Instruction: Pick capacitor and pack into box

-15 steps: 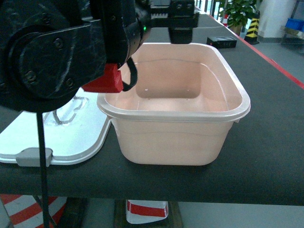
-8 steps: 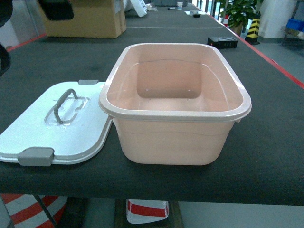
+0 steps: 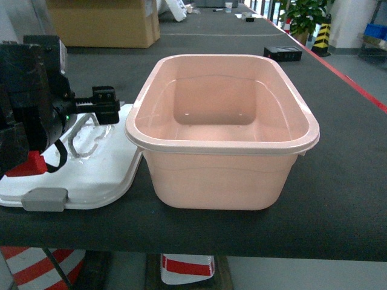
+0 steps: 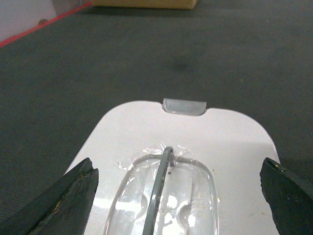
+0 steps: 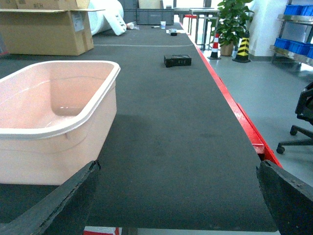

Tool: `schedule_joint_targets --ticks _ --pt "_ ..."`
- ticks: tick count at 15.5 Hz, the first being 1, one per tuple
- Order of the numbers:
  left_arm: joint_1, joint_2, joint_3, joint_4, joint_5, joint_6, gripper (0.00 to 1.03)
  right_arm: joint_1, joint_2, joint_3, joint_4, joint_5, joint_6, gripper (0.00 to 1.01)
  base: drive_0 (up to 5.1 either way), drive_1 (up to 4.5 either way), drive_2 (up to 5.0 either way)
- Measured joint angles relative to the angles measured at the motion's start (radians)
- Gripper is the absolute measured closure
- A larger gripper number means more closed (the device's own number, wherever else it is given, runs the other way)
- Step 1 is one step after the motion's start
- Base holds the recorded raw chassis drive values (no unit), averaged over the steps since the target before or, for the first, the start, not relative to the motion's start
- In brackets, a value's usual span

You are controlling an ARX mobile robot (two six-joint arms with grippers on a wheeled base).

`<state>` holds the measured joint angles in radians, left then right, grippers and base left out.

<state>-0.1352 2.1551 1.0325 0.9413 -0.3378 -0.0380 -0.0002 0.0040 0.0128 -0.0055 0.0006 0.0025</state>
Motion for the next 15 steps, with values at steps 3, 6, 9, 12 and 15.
schedule_joint_targets --ticks 3,6,9,12,15 --pt "0.012 0.037 0.019 -0.019 0.019 -0.028 0.05 0.0 0.0 0.0 0.0 0.0 0.0 0.03 0.0 0.0 0.0" --pt "0.045 0.116 0.047 -0.044 0.066 -0.064 0.05 0.0 0.0 0.0 0.0 0.0 0.0 0.03 0.0 0.0 0.0" --pt "0.057 0.16 0.082 -0.004 0.105 -0.051 0.13 0.0 0.0 0.0 0.0 0.0 0.0 0.03 0.0 0.0 0.0" --pt "0.053 0.163 0.112 -0.032 0.121 -0.033 0.51 0.0 0.0 0.0 0.0 0.0 0.0 0.03 0.0 0.0 0.0" --pt "0.051 0.165 0.112 -0.053 0.109 -0.033 0.85 0.0 0.0 0.0 0.0 0.0 0.0 0.03 0.0 0.0 0.0"
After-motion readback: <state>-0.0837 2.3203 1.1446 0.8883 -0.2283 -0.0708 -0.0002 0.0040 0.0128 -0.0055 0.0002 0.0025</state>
